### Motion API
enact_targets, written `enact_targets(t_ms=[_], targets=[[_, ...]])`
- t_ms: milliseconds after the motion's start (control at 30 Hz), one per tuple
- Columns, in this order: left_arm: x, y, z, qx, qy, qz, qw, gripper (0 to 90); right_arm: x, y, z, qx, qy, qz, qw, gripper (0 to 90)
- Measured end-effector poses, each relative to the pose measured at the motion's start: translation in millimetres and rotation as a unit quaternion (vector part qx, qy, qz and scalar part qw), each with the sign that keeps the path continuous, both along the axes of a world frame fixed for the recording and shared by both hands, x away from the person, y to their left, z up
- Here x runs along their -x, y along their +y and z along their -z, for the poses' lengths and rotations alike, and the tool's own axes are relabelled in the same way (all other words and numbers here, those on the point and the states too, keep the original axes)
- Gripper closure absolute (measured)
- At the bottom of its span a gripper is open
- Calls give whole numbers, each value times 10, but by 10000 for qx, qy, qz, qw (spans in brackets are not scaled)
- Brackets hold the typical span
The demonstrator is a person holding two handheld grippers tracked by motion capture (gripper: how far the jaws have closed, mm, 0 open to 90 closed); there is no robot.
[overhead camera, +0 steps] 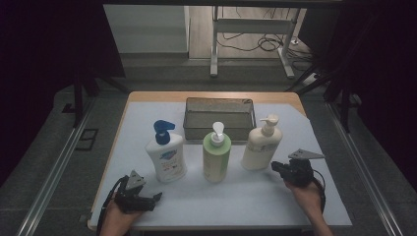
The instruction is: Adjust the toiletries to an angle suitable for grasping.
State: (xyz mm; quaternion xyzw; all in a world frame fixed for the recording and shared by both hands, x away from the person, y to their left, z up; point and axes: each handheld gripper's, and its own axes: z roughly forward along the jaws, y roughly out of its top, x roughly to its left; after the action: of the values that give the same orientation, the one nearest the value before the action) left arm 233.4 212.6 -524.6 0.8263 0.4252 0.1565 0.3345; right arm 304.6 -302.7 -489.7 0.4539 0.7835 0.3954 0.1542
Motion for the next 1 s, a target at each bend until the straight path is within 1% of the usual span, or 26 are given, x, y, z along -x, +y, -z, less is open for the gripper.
enact_targets(t_ms=[67, 200, 233, 333, 467, 500, 633, 800, 1000], targets=[[1, -1, -1, -1, 2, -3, 10000, 107, -19, 13, 6, 3, 9, -16, 10000, 848], [0, -1, 0, 0, 0, -4, 10000, 107, -50, 40, 14, 23, 24, 36, 10000, 849], [0, -1, 0, 0, 0, -2, 10000, 107, -68, 42, 22, 79, -6, 38, 10000, 848], [0, 0, 0, 1, 2, -1, 10000, 107, -77, 33, 26, 31, 14, 42, 10000, 847], [0, 0, 0, 1, 0, -2, 10000, 107, -92, 39, 26, 65, 8, 73, 10000, 847], [0, -1, 0, -1, -2, -4, 10000, 107, -104, 39, 28, 92, -15, 79, 9999, 847], [0, -1, 0, 3, 1, -3, 10000, 107, -168, 40, 42, 124, 19, 130, 9998, 847], [0, -1, 0, 2, 0, -5, 10000, 107, -222, 42, 52, 126, 46, 168, 9998, 847], [0, -1, 0, 3, 0, -5, 10000, 107, -326, 45, 68, 107, 79, 243, 9996, 847]])
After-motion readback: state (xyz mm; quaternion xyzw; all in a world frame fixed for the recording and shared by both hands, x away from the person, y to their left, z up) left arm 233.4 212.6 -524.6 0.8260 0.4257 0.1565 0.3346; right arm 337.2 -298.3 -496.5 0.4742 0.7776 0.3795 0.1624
